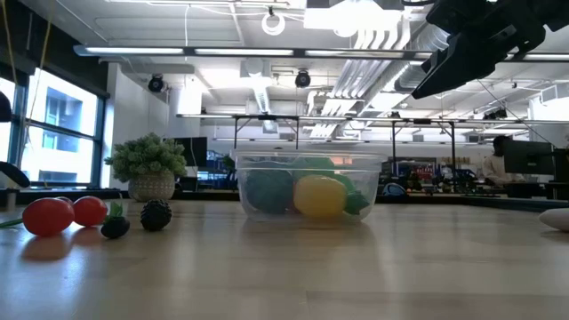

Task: Pick and placing Produce into tupperware
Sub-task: Put the red strawberry into the transparent bin

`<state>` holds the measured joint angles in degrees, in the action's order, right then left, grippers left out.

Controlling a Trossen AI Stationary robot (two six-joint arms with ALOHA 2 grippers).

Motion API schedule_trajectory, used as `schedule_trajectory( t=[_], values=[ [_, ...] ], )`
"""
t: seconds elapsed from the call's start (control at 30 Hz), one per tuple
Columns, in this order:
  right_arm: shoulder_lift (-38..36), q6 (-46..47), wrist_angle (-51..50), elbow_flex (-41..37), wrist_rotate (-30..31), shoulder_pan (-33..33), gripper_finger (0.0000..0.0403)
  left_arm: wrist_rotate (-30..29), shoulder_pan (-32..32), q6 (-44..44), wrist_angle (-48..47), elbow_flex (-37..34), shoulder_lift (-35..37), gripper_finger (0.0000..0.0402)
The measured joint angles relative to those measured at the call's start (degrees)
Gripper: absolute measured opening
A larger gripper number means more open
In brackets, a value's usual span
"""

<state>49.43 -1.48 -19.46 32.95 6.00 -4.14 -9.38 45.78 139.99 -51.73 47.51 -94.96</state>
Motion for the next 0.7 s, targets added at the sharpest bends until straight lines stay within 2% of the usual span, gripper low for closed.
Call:
schedule_trajectory(
  t=[0.47,0.7],
  values=[
    [0.00,0.00,0.00,0.00,0.00,-0.02,0.0067,-0.14,-0.02,2.76,-0.54,-0.07,-0.07,0.0155],
    [0.00,0.00,0.00,0.00,0.01,0.00,0.0067,-0.16,-0.02,2.81,-0.56,-0.07,-0.04,0.0140]
  ],
)
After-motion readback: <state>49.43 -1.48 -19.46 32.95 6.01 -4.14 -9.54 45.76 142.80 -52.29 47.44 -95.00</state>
